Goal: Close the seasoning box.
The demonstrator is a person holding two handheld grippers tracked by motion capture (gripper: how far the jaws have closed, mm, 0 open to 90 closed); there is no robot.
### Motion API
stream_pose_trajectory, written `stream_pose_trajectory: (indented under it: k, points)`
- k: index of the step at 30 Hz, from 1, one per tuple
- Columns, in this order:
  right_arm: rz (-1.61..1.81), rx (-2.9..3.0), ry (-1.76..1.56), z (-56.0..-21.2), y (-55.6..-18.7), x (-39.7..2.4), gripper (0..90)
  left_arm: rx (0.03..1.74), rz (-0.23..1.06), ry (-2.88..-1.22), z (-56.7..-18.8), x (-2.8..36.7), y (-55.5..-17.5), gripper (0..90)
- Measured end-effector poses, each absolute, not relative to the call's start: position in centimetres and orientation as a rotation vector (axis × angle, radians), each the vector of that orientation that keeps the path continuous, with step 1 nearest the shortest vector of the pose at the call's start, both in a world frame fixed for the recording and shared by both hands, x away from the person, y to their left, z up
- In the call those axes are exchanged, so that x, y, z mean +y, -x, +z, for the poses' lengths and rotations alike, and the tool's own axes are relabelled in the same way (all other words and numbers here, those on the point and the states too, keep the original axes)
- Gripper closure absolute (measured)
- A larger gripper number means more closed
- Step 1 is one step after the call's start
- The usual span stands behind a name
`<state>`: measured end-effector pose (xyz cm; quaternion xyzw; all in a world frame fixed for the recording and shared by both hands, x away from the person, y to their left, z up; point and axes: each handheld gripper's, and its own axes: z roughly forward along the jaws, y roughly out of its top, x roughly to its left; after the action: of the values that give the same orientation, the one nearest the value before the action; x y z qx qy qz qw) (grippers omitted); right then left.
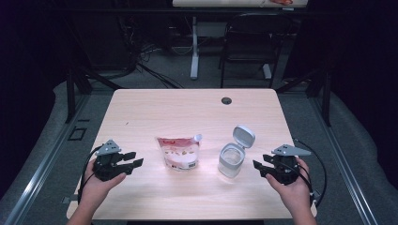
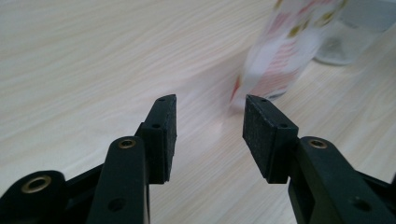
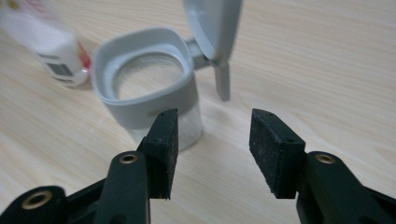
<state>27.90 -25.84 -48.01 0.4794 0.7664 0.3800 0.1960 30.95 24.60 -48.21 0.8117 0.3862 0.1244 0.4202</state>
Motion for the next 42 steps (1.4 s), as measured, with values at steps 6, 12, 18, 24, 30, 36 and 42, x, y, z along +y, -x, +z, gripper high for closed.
stream_pose_trajectory:
  k: [6,12,18,24,30,36,42]
  points:
    - [1.095,2.171,-1.272,-46.5,-27.6,-24.6,56.1,0.880,0.317,-2.036,-45.7,22.8,-31.5,54.9]
    - [1.072,2.198,-1.246,-45.8,-27.9,-23.6,60.6,0.847,0.299,-2.037,-44.2,21.6,-32.2,59.8]
    - [1.112,2.204,-1.227,-44.9,-28.1,-23.0,60.6,0.813,0.270,-2.031,-43.1,20.8,-32.8,63.9]
    - [1.142,2.241,-1.155,-43.6,-28.5,-21.6,60.3,0.783,0.229,-2.047,-42.8,20.1,-33.4,63.9]
    - [1.162,2.266,-1.111,-42.5,-29.3,-19.8,59.1,0.766,0.215,-2.062,-42.5,19.5,-33.9,63.8]
    - [1.117,2.270,-1.078,-42.2,-30.1,-18.5,66.5,0.754,0.233,-2.068,-42.6,19.5,-33.7,65.6]
    - [1.159,2.305,-1.063,-42.2,-30.9,-17.2,68.9,0.749,0.235,-2.055,-43.0,19.7,-33.7,69.8]
